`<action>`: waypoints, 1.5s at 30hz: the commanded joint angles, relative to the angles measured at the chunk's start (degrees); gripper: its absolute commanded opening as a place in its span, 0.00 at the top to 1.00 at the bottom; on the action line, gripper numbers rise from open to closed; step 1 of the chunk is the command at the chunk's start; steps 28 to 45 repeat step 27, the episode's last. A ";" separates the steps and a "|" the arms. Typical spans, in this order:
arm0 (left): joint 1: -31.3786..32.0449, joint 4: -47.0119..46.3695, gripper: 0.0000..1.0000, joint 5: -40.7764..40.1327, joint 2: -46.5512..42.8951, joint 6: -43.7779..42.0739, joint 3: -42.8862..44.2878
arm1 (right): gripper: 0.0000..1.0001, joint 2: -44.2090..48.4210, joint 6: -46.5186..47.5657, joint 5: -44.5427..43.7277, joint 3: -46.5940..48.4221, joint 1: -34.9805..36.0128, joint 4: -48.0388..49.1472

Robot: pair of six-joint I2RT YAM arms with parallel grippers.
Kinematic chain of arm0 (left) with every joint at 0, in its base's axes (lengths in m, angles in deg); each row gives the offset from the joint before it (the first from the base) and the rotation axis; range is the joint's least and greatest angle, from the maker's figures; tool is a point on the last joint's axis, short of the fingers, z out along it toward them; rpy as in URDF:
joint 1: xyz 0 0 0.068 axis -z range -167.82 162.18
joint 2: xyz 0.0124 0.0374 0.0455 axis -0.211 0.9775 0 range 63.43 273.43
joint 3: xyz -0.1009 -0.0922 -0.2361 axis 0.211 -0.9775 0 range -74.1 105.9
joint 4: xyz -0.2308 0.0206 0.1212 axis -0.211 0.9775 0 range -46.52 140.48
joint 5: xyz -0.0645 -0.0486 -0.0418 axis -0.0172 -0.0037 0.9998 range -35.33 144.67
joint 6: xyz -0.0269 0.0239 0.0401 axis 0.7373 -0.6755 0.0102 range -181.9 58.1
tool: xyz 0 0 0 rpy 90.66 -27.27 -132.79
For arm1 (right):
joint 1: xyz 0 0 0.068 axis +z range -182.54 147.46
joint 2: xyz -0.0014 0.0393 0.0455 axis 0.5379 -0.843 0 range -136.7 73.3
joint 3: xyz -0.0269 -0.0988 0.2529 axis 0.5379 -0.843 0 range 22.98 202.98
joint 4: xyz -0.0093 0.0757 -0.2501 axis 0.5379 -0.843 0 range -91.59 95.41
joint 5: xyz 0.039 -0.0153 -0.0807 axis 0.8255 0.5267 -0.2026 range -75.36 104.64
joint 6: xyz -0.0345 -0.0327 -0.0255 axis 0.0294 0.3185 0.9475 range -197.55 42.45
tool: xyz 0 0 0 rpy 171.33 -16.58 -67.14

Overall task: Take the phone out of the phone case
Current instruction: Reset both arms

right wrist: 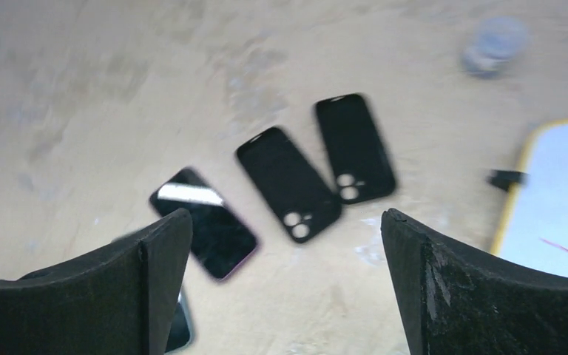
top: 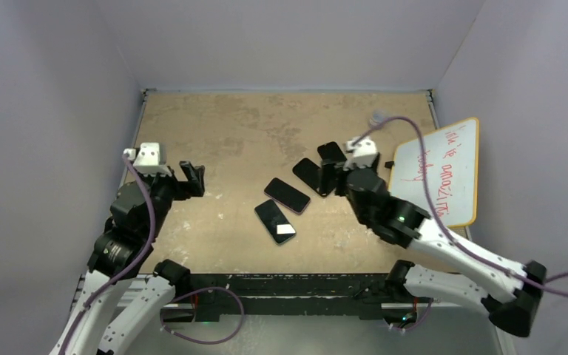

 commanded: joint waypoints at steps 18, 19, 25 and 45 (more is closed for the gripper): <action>-0.41 -4.46 0.11 -17.61 -19.08 4.27 -6.23 | 0.01 40.52 -2.45 -29.63 -2.82 -0.03 -21.01; -0.41 -4.65 0.11 -17.65 -19.11 4.37 -6.65 | 0.01 40.75 -1.97 -29.82 -2.98 -0.06 -20.75; -0.50 -4.16 0.11 -17.92 -17.12 4.05 -6.73 | 0.01 40.87 -0.12 -28.84 -3.66 -0.03 -19.98; -0.50 -4.15 0.11 -17.92 -16.57 3.43 -6.69 | 0.01 41.00 0.09 -28.83 -3.67 -0.03 -20.28</action>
